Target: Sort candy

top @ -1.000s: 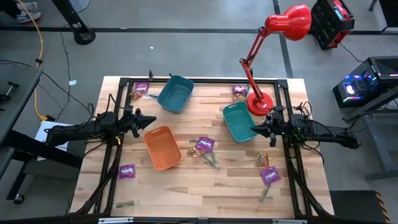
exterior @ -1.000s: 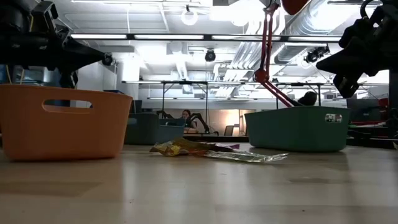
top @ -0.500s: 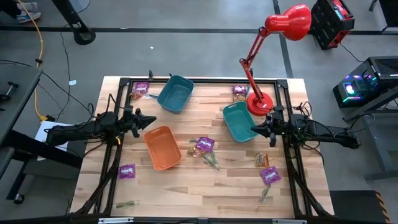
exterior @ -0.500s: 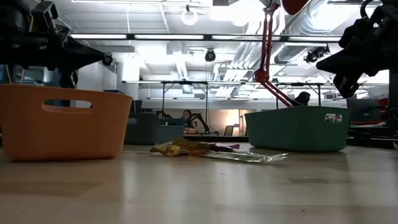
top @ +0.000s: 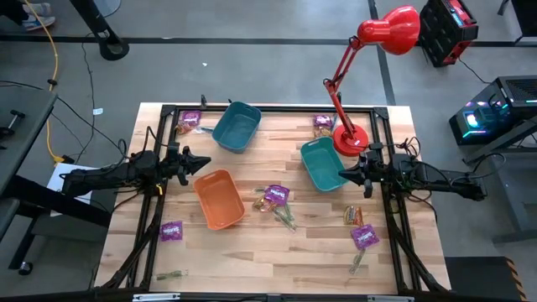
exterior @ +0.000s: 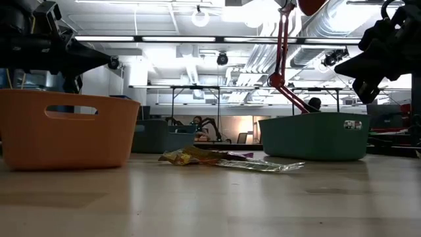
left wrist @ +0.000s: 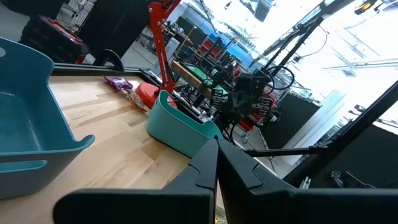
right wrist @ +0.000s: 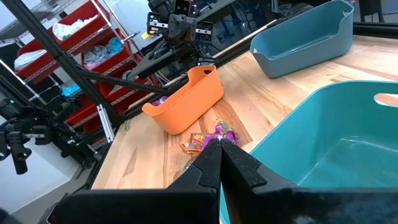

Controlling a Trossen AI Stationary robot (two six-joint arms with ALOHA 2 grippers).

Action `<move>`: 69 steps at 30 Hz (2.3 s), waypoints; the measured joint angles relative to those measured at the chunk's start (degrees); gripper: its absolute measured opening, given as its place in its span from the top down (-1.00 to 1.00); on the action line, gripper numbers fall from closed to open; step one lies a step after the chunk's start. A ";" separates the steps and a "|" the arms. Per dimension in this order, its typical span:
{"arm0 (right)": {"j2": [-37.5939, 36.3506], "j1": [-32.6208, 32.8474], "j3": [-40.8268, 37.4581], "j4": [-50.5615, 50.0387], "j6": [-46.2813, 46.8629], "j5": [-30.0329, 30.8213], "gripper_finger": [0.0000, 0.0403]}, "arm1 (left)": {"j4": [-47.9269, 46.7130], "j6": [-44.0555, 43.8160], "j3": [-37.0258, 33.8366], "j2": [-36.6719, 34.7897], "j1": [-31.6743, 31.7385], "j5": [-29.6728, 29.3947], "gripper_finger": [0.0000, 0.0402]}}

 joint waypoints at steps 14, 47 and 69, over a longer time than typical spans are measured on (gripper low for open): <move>-0.01 0.00 -0.01 0.01 0.00 0.00 1.00 | -0.02 -0.02 -0.01 -0.01 0.00 0.00 1.00; 43.57 9.17 42.21 3.70 6.15 4.21 1.00 | -0.01 -0.03 -0.02 0.00 0.00 0.00 1.00; 104.56 7.59 84.86 -28.11 -15.77 -7.33 0.16 | 14.99 -6.75 7.26 0.67 -0.01 6.12 1.00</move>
